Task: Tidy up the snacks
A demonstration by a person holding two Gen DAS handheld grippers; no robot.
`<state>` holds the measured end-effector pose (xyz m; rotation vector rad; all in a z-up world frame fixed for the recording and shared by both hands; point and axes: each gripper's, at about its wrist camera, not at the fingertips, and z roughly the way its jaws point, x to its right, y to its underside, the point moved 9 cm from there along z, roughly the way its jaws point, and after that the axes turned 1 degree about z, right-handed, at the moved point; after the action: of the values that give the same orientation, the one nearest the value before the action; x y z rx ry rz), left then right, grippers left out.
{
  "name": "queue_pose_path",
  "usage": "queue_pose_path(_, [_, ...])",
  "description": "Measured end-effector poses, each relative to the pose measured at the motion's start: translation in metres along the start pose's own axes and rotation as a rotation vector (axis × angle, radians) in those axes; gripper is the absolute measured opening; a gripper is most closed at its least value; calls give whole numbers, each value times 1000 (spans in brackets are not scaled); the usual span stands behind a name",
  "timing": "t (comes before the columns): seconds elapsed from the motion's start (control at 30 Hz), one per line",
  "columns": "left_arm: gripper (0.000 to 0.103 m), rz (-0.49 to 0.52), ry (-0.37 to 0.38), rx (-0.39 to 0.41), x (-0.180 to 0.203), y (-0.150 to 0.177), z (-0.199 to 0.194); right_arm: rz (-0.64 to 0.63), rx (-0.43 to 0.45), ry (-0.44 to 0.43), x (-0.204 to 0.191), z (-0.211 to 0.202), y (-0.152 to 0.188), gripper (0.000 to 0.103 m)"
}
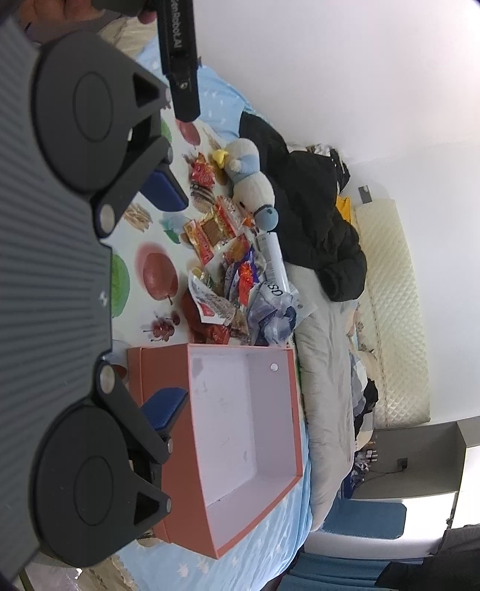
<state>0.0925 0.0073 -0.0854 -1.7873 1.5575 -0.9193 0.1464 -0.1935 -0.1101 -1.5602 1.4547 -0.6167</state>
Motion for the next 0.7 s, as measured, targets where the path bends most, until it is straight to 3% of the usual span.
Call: queue_pose_path(0.7, [103,-4,-1,-13,-2,5,8,10,-38,5,1,4,5,103])
